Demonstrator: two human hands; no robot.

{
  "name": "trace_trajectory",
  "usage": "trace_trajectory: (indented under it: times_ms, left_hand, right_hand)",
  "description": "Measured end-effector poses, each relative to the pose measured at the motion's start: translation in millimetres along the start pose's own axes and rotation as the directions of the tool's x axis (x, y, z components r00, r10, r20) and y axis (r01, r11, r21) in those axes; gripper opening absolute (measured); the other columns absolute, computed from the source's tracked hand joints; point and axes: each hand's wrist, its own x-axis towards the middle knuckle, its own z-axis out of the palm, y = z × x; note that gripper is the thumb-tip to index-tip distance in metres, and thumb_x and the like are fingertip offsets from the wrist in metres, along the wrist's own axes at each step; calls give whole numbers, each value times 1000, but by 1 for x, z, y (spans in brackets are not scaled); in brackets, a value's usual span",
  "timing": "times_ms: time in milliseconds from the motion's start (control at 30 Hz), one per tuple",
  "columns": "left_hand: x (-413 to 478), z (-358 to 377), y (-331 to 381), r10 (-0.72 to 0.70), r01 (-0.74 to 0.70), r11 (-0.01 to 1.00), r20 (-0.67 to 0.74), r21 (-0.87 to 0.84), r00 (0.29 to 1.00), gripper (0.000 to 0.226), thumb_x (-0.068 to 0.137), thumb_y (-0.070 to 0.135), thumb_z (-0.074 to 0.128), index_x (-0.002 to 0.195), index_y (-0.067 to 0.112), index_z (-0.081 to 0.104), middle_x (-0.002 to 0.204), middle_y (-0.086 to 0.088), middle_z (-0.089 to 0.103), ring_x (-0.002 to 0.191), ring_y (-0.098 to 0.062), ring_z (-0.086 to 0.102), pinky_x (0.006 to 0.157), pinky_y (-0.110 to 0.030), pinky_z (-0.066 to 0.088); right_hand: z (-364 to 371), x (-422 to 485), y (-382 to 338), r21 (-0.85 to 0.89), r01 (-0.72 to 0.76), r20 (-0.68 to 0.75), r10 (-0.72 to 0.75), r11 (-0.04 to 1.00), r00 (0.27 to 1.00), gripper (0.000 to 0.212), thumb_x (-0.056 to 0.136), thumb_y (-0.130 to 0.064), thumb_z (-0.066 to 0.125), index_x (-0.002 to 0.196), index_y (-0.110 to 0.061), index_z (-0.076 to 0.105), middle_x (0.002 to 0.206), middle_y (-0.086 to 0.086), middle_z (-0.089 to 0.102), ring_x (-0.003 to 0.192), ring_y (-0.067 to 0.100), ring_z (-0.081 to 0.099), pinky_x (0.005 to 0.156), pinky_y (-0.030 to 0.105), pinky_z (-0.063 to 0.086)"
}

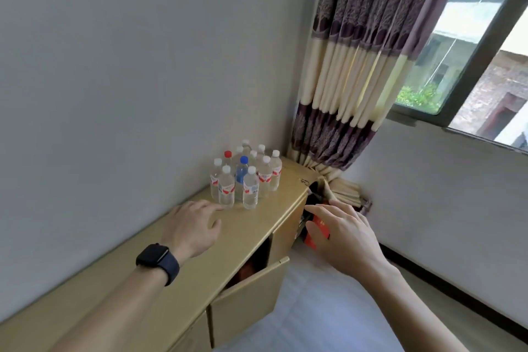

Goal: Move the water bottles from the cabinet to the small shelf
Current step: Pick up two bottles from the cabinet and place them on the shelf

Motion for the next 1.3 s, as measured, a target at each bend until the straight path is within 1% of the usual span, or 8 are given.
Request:
trace_trajectory:
  times_ms: [400,600,767,833,900,1000,1133,1300]
  left_hand:
    - [199,100,-15,-110,137,980,177,-146,978,40,91,37,47,131,38,55,133,14,55,118,-13,53,95,-34,44]
    - [270,156,-11,-213,250,958,238,-139,948,41,90,37,46,130,40,51,132,12,56,120,-15,54,92,-34,43]
    - [326,183,5,-337,397,903,299,-167,893,54,89,36,48,140,42,32,109,4,62,97,-23,61,69,-33,45]
    - [344,187,11,-378,439,879,291,-185,879,56,90,37,50,141,42,29,110,3,61,96,-24,61,65,-31,43]
    - [358,190,14,-398,460,869,296,-182,868,52,92,37,50,140,42,31,115,3,58,97,-24,62,64,-30,45]
    - [373,200,16,-412,481,866,346,-141,843,46,93,41,47,138,42,34,122,0,54,99,-26,61,66,-30,44]
    - [381,219,12,-407,456,889,394,-35,824,41,95,50,44,134,37,37,126,-4,47,99,-27,60,67,-32,43]
    - [373,241,13,-423,432,899,381,68,822,48,98,55,32,140,33,27,126,-8,45,97,-31,61,63,-34,44]
  right_hand:
    - [81,221,56,17,18,176,-20,1000,984,41,99,-50,38,139,-44,48,140,-24,50,144,9,27,116,35,27]
    - [155,329,102,63,82,380,-100,995,920,44,98,-52,39,141,-43,43,142,-22,49,143,9,26,113,37,32]
    - [192,421,128,134,99,507,-154,986,848,56,98,-50,42,150,-39,26,140,-9,51,131,18,43,96,35,47]
    - [207,455,130,141,121,524,-178,983,833,60,97,-52,42,150,-38,18,135,-3,53,117,24,55,81,38,52]
    - [223,484,125,155,159,549,-219,975,807,59,97,-52,43,148,-40,16,130,0,54,107,27,60,75,37,50]
    - [245,510,116,142,206,627,-249,968,738,53,97,-51,40,146,-44,21,125,4,53,103,31,60,73,37,46]
    - [268,514,103,148,333,596,-353,931,721,38,100,-37,41,136,-27,33,116,8,59,98,33,60,73,38,47]
    - [281,497,100,112,359,615,-348,927,708,41,99,-55,32,122,-22,34,98,10,67,90,34,66,65,38,45]
